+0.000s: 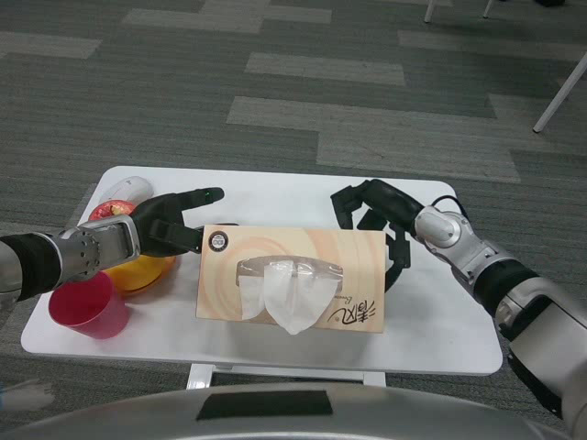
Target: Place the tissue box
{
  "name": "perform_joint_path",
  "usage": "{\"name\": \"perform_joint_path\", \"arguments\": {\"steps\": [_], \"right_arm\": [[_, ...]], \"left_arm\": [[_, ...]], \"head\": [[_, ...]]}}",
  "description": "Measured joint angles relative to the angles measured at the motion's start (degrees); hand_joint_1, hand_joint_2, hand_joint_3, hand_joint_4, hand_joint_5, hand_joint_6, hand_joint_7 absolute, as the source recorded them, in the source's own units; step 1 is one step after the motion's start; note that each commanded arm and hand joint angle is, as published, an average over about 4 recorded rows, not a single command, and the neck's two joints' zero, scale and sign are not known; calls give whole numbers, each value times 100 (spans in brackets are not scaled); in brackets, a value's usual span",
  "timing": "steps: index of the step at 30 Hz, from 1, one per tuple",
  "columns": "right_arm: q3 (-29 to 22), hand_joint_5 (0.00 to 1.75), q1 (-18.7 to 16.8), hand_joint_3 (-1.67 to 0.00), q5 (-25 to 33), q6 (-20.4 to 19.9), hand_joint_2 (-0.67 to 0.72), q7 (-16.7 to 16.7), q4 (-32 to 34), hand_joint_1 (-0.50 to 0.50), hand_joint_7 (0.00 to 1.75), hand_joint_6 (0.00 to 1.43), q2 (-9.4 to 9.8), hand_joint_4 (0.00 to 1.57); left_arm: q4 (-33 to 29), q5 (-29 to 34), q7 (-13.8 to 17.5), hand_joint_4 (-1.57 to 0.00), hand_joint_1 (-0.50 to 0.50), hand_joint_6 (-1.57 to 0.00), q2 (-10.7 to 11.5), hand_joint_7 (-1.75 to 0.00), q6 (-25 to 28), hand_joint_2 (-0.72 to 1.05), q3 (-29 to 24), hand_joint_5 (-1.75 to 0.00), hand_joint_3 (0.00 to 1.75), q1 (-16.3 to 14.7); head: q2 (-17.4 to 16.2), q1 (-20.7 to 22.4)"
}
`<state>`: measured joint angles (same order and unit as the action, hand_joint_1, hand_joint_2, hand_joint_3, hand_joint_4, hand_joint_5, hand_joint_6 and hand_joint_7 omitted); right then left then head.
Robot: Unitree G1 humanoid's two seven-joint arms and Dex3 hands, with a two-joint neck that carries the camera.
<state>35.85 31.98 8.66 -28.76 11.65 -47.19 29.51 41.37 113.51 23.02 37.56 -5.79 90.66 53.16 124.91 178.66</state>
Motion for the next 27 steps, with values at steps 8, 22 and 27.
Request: {"name": "perform_joint_path", "arguments": {"steps": [8,22,27], "right_arm": [[3,165,0,-103,0,0,-3,-117,-111,-25,154,121,-43,157],[-86,165,0,-81,0,0,-10,-480,-659,-29,148,126,-276,157],[-241,165,0,-79,0,-1,-16,-658,-909,-29,147,126,-401,157]], "left_arm": [[251,0,-1,-25,50,0,-155,-14,-1,105,1,-113,9,0],[699,0,-78,-27,50,0,-442,-14,-87,105,16,-113,9,0],[909,0,-139,-30,50,0,-575,-14,-189,105,73,-113,9,0]], "head": [[-36,-10],[-83,0],[-86,-18]]}}
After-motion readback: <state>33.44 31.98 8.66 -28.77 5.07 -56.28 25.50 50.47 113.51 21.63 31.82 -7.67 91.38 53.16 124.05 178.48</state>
